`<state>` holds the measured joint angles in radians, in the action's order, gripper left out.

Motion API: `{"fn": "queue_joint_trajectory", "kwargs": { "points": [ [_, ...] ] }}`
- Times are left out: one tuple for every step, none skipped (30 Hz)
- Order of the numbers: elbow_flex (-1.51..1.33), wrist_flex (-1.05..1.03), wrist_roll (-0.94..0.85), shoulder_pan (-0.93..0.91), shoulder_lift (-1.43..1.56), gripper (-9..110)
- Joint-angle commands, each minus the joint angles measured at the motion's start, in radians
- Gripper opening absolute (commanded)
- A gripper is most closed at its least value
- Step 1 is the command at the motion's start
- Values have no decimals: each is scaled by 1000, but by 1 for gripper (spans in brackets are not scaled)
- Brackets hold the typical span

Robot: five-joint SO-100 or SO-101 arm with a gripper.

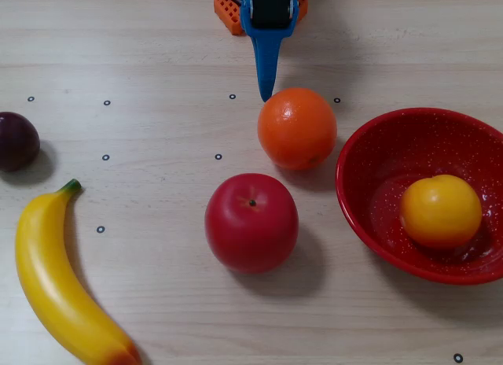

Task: Put peach in the red bowl.

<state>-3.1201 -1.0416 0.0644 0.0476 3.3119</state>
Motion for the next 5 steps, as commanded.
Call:
{"fn": "queue_joint_trajectory", "kwargs": {
  "points": [
    [-18, 32, 18, 5, 20, 0],
    [-18, 32, 18, 5, 20, 0],
    [-18, 32, 18, 5, 20, 0],
    [-18, 34, 18, 5, 20, 0],
    [-18, 34, 18, 5, 20, 0]
  ]
}}
